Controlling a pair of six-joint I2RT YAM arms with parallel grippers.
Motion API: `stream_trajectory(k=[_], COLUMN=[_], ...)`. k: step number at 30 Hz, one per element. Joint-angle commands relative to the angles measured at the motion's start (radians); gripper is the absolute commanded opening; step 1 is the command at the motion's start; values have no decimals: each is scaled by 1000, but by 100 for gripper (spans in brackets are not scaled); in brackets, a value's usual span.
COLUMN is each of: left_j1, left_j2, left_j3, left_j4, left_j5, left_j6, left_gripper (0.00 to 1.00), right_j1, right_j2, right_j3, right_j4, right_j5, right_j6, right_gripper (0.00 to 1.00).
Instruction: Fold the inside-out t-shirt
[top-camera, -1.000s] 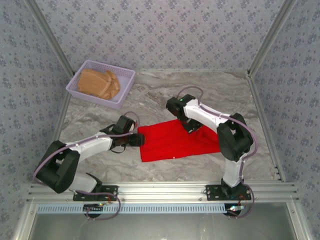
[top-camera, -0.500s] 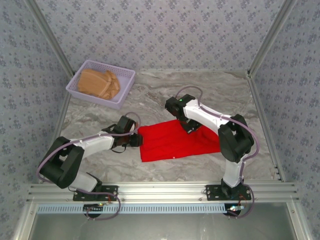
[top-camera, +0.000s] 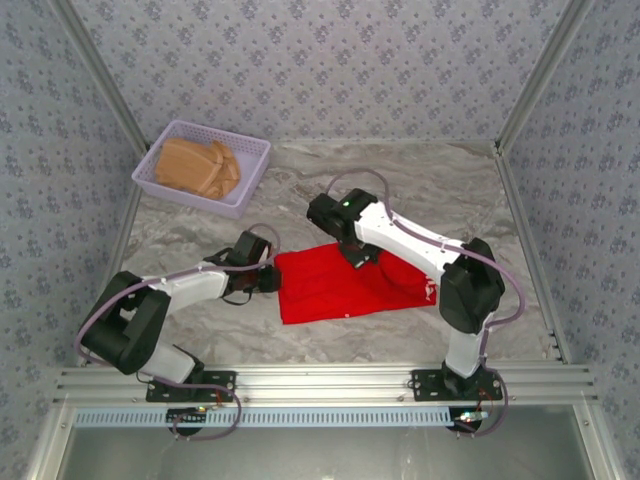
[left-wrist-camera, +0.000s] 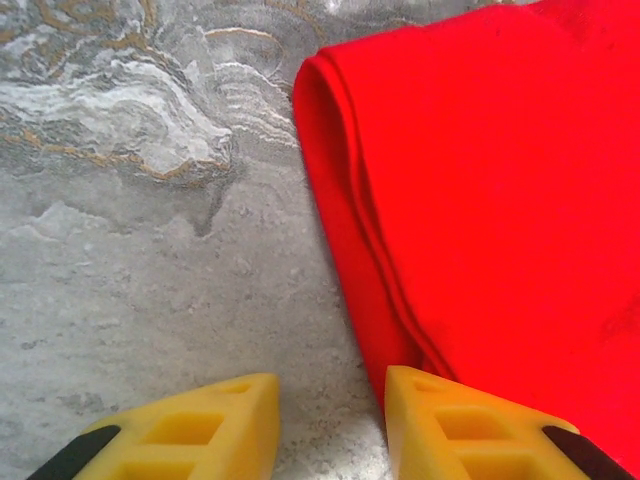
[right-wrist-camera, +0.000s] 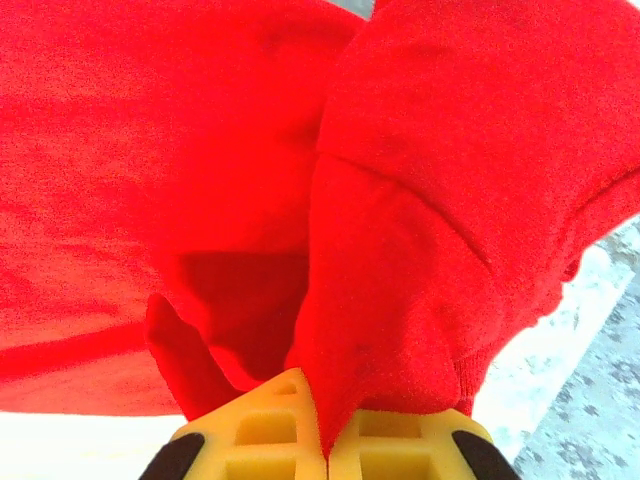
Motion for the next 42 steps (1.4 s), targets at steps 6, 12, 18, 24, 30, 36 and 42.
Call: stream_trajectory(k=[6,12,18,24,30,36,42], left_j1=[-28,-29,-23,-14,-9,-4,2], left_j2=[83,98,95,87,83,71,61], left_j3=[-35,-34,-46,-59,-69,-82,-89], left_j4=[168,179,196,204,209,226,226], left_j5=[160,169,168,171,171,173,172], left_j6=[-32,-34,-43,-47,-49,-63,-67], left_gripper=[32,30,28,27,27,27,27], right_j1=[95,117,127,127,128,119,88], right_j2=[-1,4,2,14,21,6,-4], right_j3=[94,112,84,55,37,-30,-112], right_j4=[5,59,152,225,253,350,469], right_j5=[-141,-226,-329,-398,-438,-512,-568], right_j6=[24,22,30,39,38,56,94], right_gripper=[0,0,0,0,0,0,0])
